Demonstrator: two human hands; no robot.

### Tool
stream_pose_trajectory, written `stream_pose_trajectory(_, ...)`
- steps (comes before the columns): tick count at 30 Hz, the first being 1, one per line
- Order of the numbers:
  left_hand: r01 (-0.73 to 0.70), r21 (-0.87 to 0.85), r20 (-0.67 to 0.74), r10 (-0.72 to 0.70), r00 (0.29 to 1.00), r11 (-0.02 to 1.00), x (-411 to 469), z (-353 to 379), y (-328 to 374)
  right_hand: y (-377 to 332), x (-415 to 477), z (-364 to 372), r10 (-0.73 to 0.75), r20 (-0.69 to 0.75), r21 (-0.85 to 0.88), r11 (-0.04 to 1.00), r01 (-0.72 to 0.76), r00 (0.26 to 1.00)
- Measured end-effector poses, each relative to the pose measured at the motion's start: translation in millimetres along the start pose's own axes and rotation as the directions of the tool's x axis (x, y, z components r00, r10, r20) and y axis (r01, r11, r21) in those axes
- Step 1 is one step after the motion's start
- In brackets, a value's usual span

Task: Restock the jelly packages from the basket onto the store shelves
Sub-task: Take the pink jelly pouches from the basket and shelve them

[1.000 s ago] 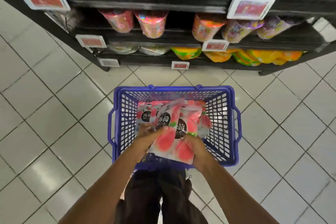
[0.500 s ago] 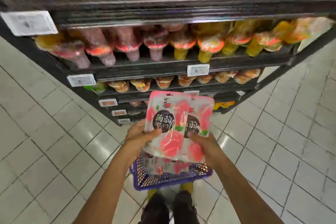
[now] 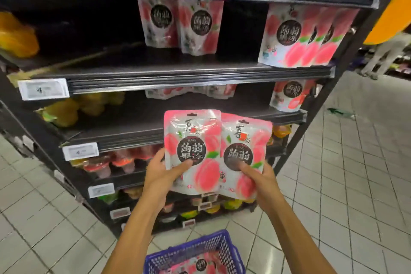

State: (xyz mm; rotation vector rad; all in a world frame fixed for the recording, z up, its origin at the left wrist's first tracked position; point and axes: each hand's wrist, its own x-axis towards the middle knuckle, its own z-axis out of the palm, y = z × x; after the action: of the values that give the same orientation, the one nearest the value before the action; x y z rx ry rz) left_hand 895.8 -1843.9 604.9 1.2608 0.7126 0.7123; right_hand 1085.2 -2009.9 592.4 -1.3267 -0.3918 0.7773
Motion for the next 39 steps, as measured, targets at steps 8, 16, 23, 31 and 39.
stream_pose_trajectory(8, -0.159, 0.000, -0.001, 0.159, 0.987, 0.987, 25.9, 54.7, 63.3, -68.2, 33.1, -23.4, -0.205, -0.008, 0.024, 0.978, 0.205, 0.979)
stream_pose_trajectory(16, -0.280, 0.026, -0.076, 0.281, 0.957, 0.960, 69.5, 108.8, 99.3, -134.5, 101.1, -52.2, -0.328, 0.079, 0.032, 0.945, 0.327, 0.941)
stream_pose_trajectory(23, -0.299, 0.045, -0.189, 0.302, 0.934, 0.953, 90.3, 139.6, 118.4, -187.4, 152.1, -53.6, -0.361, 0.131, 0.014, 0.932, 0.362, 0.923)
stream_pose_trajectory(31, -0.272, 0.072, -0.197, 0.281, 0.939, 0.960, 103.0, 146.2, 138.6, -225.3, 196.0, -33.2, -0.414, 0.155, -0.026, 0.906, 0.422, 0.897)
stream_pose_trajectory(39, -0.274, 0.089, -0.182, 0.286, 0.941, 0.958, 111.3, 148.4, 146.8, -249.1, 229.4, -5.0, -0.449, 0.145, -0.092, 0.881, 0.464, 0.882)
